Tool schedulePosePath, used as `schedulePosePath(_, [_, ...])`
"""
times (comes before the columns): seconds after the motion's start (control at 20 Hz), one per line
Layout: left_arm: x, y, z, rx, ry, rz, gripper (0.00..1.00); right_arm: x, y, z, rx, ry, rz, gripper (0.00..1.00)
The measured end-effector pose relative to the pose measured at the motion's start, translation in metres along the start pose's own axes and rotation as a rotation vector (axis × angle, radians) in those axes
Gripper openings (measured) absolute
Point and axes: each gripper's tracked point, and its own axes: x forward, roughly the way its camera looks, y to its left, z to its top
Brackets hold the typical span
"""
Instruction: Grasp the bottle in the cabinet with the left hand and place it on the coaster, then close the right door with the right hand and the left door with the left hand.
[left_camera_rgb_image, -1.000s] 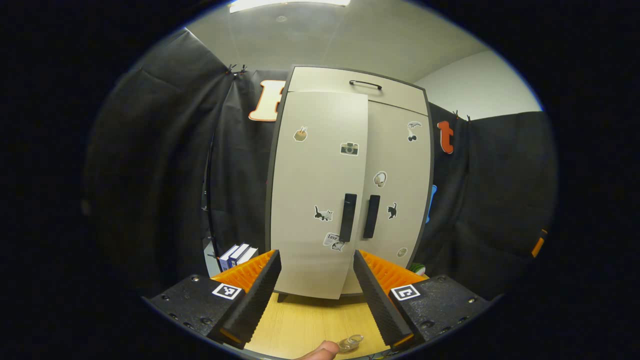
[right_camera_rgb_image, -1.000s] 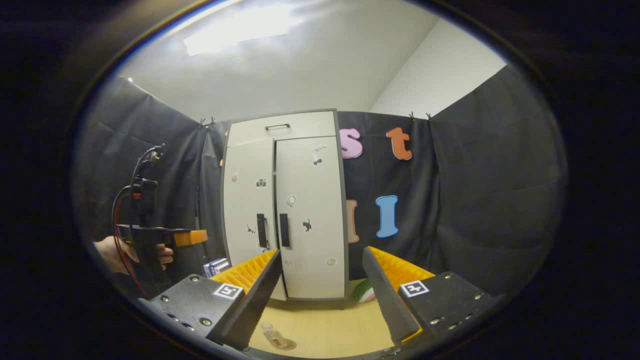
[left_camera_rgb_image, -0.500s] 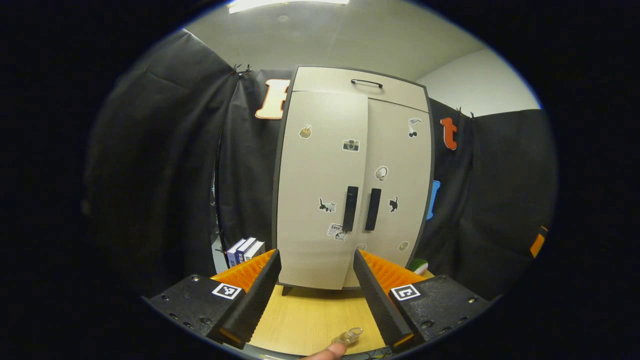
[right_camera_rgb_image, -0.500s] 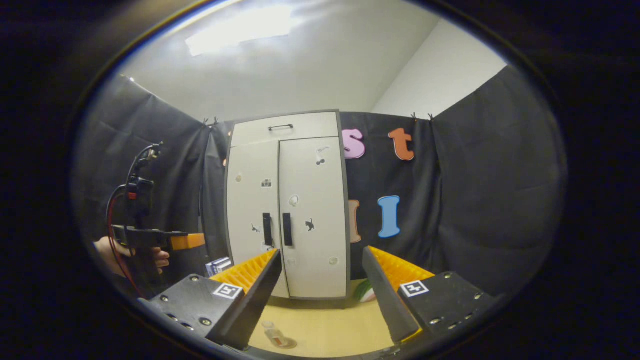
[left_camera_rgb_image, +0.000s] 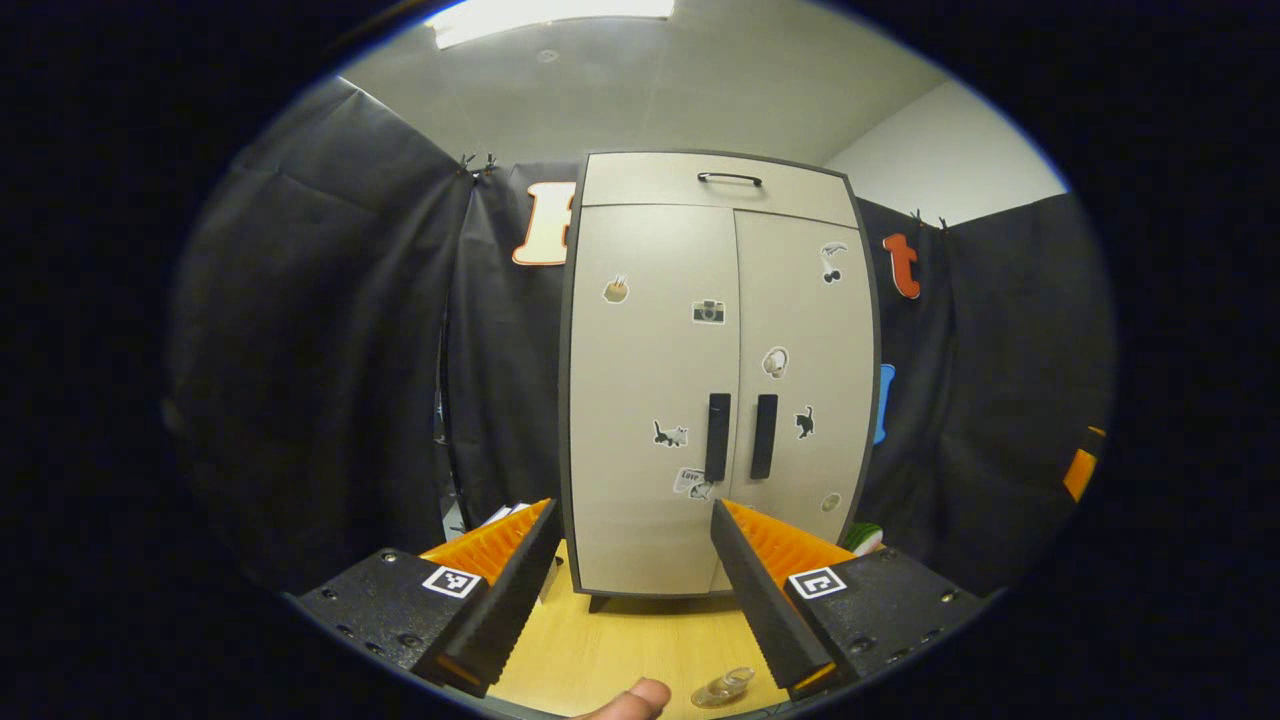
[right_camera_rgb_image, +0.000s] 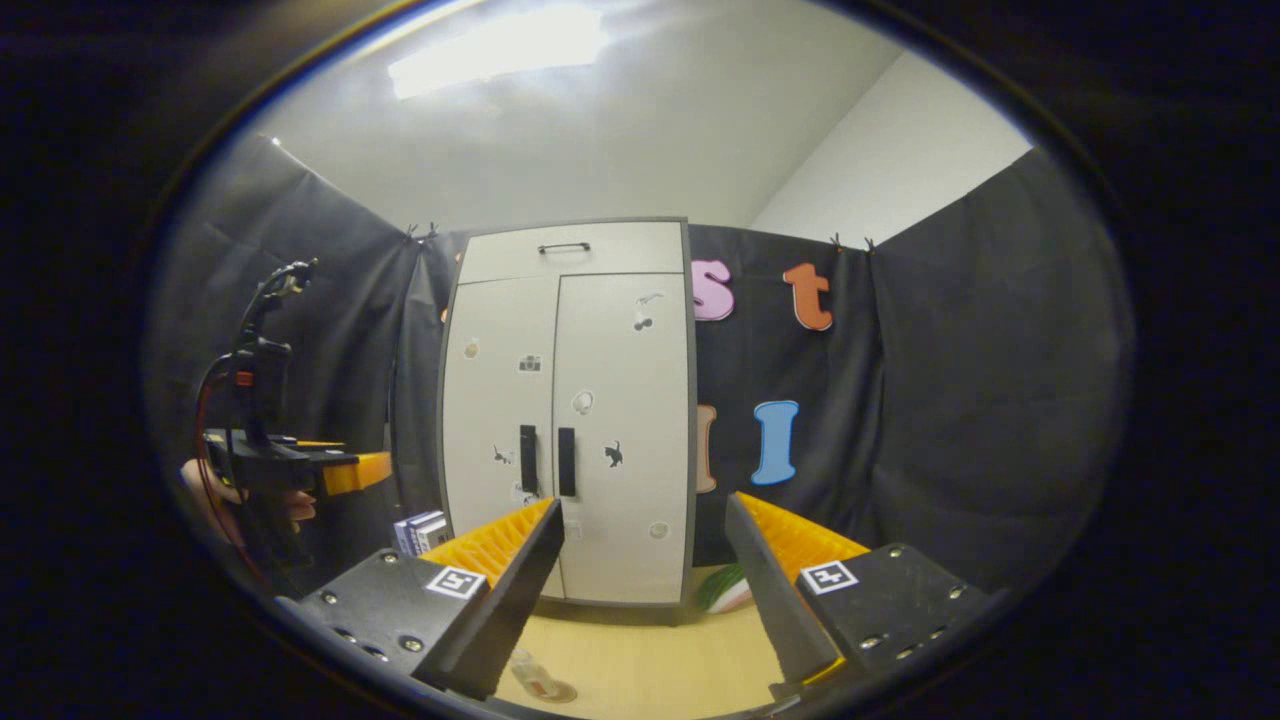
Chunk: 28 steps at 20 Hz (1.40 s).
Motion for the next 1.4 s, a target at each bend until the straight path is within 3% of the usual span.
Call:
schedulePosePath(0.55, [0.018, 0.011, -0.027, -0.047, 0.062, -0.064, 0.94, 0.055, 0.036, -0.017, 0.046, 0.043, -0.01, 0.97])
schedulePosePath(0.85, [0.018, 0.004, -0.043, -0.006, 0.059, -0.124, 1.0, 0.063, 0.048, -0.032, -0.047, 0.042, -0.023, 0.97])
schedulePosePath(0.95, [0.018, -0.003, -0.047, -0.008, 0.051, -0.143, 0.97, 0.061, 0.05, -0.037, -0.038, 0.05, -0.041, 0.97])
schedulePosePath(1.0, [0.019, -0.005, -0.049, -0.006, 0.049, -0.147, 0.94, 0.062, 0.05, -0.039, -0.022, 0.056, -0.052, 0.99])
schedulePosePath(1.3, [0.023, -0.035, -0.049, 0.014, 0.032, -0.203, 0.97, 0.063, 0.031, -0.03, -0.037, 0.021, -0.081, 0.99])
schedulePosePath(1.4, [0.021, -0.045, -0.046, 0.013, 0.021, -0.207, 0.93, 0.063, 0.023, -0.027, -0.047, 0.009, -0.085, 0.97])
